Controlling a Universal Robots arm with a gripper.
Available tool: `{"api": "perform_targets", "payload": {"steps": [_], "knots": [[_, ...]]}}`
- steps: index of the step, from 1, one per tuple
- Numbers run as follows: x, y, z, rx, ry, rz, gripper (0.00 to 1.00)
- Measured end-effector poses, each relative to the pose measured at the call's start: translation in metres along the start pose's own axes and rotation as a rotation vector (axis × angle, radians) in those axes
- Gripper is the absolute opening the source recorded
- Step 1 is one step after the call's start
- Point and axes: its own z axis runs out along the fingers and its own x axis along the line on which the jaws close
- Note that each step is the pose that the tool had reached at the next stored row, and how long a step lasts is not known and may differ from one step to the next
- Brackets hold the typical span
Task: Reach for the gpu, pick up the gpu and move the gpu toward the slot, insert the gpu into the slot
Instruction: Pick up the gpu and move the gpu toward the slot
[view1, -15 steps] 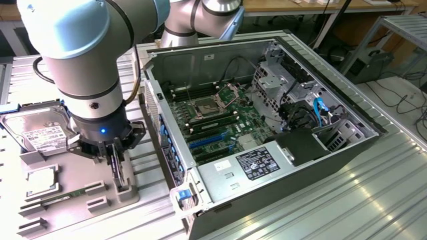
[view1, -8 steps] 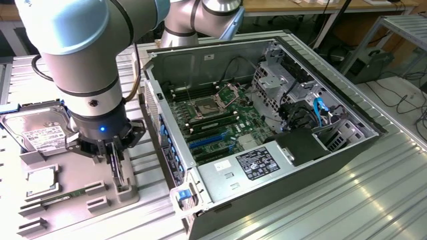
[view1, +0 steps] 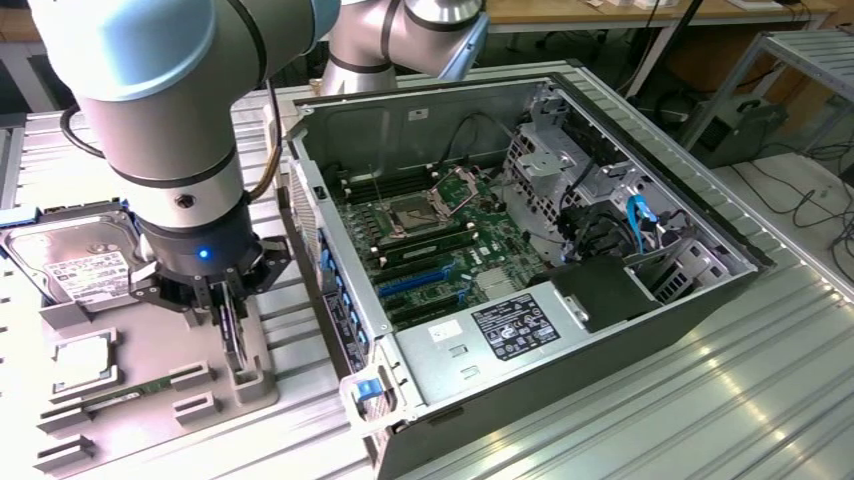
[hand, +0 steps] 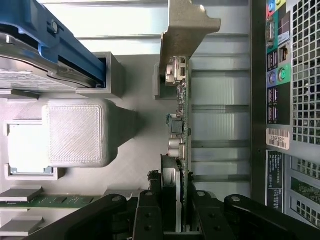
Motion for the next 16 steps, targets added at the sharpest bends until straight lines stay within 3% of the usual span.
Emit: {"api": "perform_targets", "payload": {"steps": [16], "knots": [[0.0001, 0.0003, -0.0073, 0.0000, 0.0000, 0.000, 0.28]]}}
